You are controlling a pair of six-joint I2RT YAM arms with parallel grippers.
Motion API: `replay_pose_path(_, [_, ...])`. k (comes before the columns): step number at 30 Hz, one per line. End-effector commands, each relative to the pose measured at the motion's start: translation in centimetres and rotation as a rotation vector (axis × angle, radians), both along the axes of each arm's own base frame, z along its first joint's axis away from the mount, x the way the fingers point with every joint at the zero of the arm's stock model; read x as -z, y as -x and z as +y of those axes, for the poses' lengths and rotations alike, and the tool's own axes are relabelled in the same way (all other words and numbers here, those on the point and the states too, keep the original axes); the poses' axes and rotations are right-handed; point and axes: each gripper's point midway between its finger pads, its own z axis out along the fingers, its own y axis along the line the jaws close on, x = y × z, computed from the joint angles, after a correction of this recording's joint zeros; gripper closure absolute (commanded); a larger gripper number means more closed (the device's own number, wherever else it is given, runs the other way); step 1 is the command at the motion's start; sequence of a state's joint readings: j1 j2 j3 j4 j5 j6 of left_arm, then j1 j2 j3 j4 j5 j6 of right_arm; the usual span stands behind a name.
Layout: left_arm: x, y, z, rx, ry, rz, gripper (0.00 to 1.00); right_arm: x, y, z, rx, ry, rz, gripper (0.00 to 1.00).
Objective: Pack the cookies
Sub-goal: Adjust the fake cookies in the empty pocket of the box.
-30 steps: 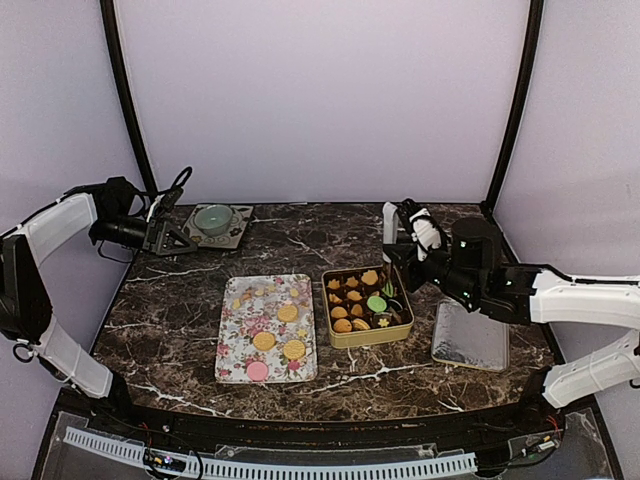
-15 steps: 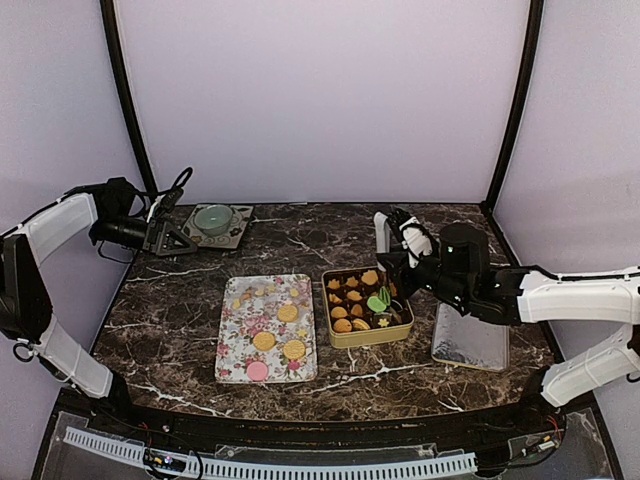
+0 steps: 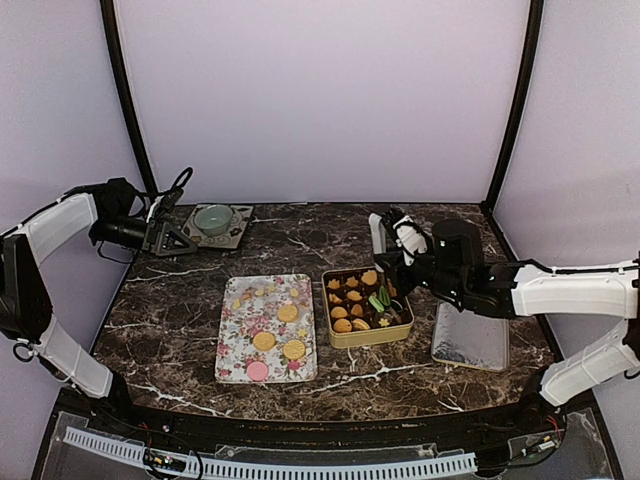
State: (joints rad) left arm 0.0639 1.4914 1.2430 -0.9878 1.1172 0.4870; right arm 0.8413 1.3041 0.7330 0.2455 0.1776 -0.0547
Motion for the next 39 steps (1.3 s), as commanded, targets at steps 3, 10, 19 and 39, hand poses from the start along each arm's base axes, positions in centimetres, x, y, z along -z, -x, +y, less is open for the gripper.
replay_pose_path(3, [-0.7,0.3,-0.1,0.011,0.029,-0.007,0.42,-3.3,-0.1,-0.9,0.005,-0.058,-0.05,1.0])
replay_pose_path(10, [-0.7,0.5,-0.1,0.013,0.03,-0.008,0.43,-1.8,-0.6,0.3,-0.027,-0.027,-0.016,0.99])
replay_pose_path(19, [-0.6,0.6,-0.1,0.019,0.028,-0.009,0.43,-0.8,-0.7,1.7,-0.08,-0.021,0.018,1.0])
replay_pose_path(39, [-0.8,0.5,-0.2,0.021,0.038,-0.007,0.43,-7.2,-1.9,-1.9,0.017,-0.075,-0.143,0.93])
